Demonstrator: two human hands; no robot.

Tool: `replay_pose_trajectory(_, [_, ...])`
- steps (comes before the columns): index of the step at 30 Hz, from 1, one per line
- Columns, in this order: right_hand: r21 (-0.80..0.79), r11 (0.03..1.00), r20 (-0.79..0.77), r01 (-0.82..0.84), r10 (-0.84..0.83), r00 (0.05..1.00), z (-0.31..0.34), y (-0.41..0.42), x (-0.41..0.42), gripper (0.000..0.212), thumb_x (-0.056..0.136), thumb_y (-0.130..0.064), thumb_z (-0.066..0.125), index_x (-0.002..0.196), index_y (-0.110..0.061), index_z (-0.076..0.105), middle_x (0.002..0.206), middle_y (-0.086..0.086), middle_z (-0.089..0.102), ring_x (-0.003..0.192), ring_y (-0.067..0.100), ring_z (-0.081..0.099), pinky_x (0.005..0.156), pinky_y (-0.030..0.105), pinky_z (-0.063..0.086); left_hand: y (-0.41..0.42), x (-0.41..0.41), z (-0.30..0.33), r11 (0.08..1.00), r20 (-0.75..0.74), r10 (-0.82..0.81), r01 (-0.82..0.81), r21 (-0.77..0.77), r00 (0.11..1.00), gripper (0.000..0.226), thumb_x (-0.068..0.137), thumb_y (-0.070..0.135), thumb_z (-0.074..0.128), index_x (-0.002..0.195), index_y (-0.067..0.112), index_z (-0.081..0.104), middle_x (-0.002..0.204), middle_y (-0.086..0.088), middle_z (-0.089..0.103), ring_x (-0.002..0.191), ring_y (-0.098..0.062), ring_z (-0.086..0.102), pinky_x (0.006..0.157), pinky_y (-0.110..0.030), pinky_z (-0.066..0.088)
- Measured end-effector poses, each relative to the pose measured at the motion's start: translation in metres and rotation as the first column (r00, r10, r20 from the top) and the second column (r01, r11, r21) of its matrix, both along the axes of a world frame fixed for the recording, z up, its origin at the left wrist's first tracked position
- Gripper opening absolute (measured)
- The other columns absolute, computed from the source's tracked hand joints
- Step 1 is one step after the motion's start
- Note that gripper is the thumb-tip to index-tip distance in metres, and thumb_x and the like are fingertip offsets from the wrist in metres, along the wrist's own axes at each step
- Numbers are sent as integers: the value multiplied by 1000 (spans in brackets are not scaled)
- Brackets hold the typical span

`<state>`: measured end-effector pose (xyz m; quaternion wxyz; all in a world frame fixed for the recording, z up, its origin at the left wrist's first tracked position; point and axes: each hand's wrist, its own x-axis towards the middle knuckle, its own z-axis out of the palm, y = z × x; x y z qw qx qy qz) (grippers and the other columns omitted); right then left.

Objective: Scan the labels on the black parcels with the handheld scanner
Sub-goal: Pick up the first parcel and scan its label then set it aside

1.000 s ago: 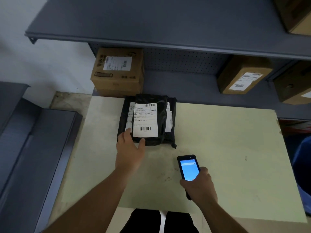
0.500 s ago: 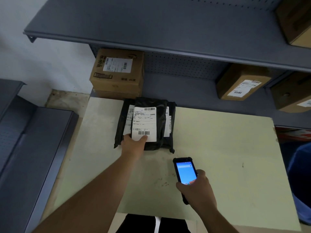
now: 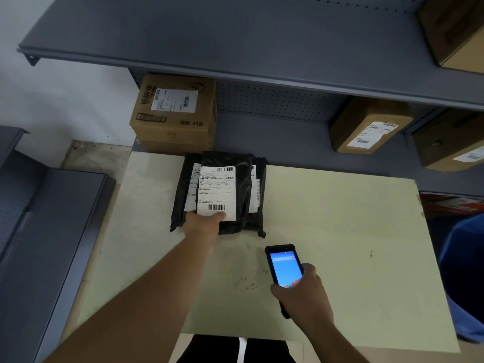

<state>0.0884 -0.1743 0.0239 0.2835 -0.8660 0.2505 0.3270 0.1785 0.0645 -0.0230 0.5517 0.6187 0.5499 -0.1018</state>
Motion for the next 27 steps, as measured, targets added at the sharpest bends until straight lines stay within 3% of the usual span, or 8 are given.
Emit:
replay_pose_trajectory(6, [8, 1000, 6, -6, 6, 1000, 5, -3, -3, 61, 64, -37, 72, 117, -28, 43, 100, 0, 66, 56, 20, 75, 52, 31, 54, -2, 3, 8, 1000, 1, -17, 17, -24, 1000, 61, 77, 22, 91, 131, 3, 68, 129, -11, 73, 115, -33, 68, 101, -42, 55])
replay_pose_trajectory(10, [7, 1000, 16, -12, 12, 1000, 9, -6, -5, 58, 68, -34, 74, 115, -30, 40, 102, -2, 63, 47, 17, 73, 58, 35, 61, -4, 6, 15, 998, -16, -45, 44, -55, 999, 63, 78, 26, 91, 130, -1, 67, 126, -12, 71, 102, -30, 63, 95, -39, 54])
replay_pose_trajectory(16, [23, 1000, 18, -7, 6, 1000, 17, -11, -6, 61, 66, -34, 74, 117, -29, 41, 102, 1, 65, 42, 16, 72, 60, 39, 64, -7, 4, 21, 996, -5, -90, 89, -30, 996, 66, 71, 32, 93, 128, 7, 69, 125, -9, 73, 113, -31, 67, 99, -43, 56])
replay_pose_trajectory(21, [38, 999, 24, -25, 24, 999, 27, -13, -7, 65, 65, -35, 74, 122, -26, 44, 101, 1, 65, 46, 18, 74, 60, 41, 65, -10, -3, 25, 990, 75, -91, 98, -100, 993, 43, 82, 17, 85, 122, 10, 72, 118, -5, 73, 104, -24, 63, 91, -34, 46])
replay_pose_trajectory(24, [57, 997, 37, -46, 43, 998, 37, -14, -6, 66, 64, -36, 74, 123, -25, 46, 100, 1, 66, 45, 15, 71, 62, 42, 65, -13, -8, 29, 984, 124, -80, 98, -151, 989, 33, 83, 9, 82, 115, 10, 75, 123, -9, 75, 113, -27, 67, 102, -37, 51])
replay_pose_trajectory(27, [60, 994, 59, -97, 93, 994, 51, -16, -4, 64, 66, -37, 77, 121, -27, 46, 99, -2, 65, 61, 13, 71, 65, 40, 65, -16, -13, 30, 976, 160, -79, 109, -186, 984, 23, 84, 5, 81, 103, 17, 75, 119, -7, 76, 118, -28, 68, 112, -45, 50])
